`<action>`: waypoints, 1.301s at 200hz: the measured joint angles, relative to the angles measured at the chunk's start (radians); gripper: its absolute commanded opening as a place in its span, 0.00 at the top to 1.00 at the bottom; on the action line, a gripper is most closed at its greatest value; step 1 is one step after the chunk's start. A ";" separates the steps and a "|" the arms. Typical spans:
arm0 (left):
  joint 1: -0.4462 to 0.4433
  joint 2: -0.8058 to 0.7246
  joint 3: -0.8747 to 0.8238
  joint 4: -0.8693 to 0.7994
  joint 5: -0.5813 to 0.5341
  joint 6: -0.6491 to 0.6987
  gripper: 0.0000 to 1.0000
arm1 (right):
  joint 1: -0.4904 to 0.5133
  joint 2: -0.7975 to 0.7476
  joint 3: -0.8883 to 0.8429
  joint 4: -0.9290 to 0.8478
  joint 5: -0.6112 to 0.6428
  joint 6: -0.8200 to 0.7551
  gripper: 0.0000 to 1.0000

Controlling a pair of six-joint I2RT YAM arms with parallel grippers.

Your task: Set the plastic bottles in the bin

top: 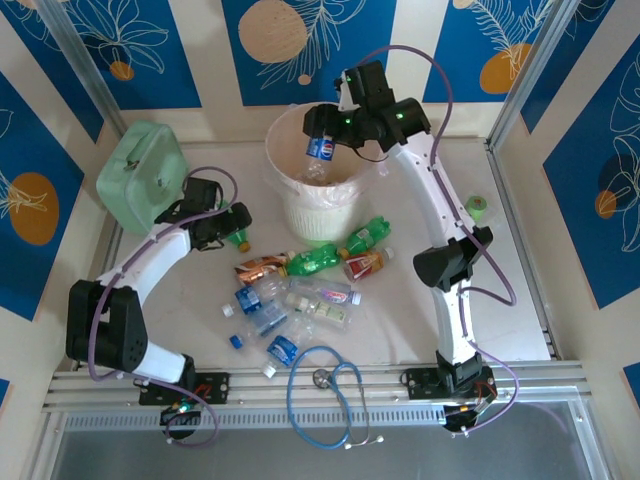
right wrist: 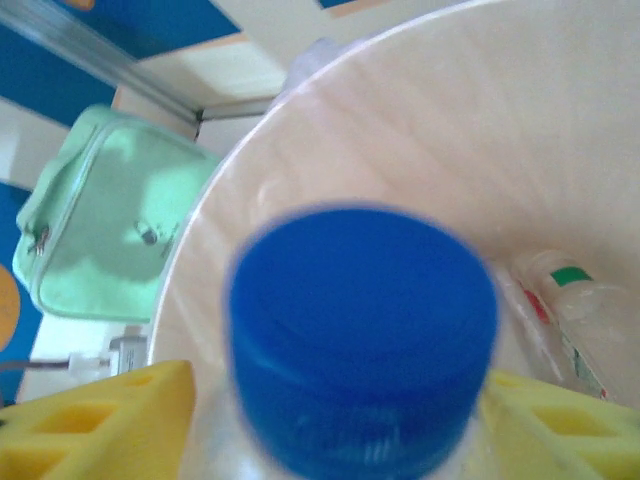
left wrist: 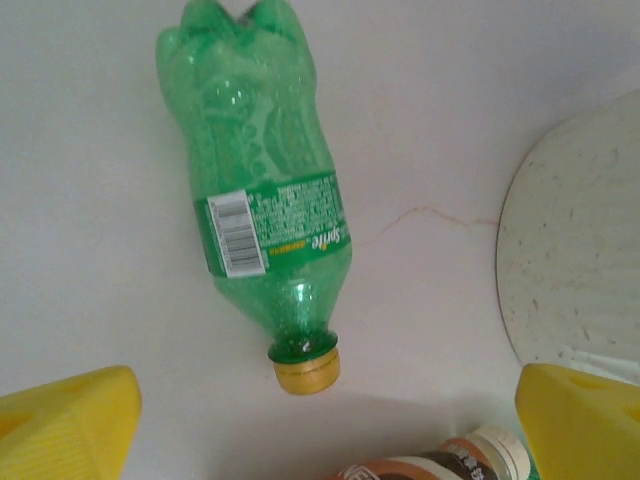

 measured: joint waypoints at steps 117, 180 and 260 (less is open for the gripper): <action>0.035 0.240 0.136 0.016 -0.032 0.018 0.15 | 0.119 -0.578 -0.557 0.110 0.239 -0.043 0.21; 0.040 0.374 0.225 0.013 -0.058 0.026 0.15 | 0.154 -1.222 -1.246 0.166 0.288 0.075 0.22; 0.041 0.459 0.279 0.013 -0.058 0.048 0.35 | 0.163 -1.424 -1.667 0.077 0.283 0.316 0.22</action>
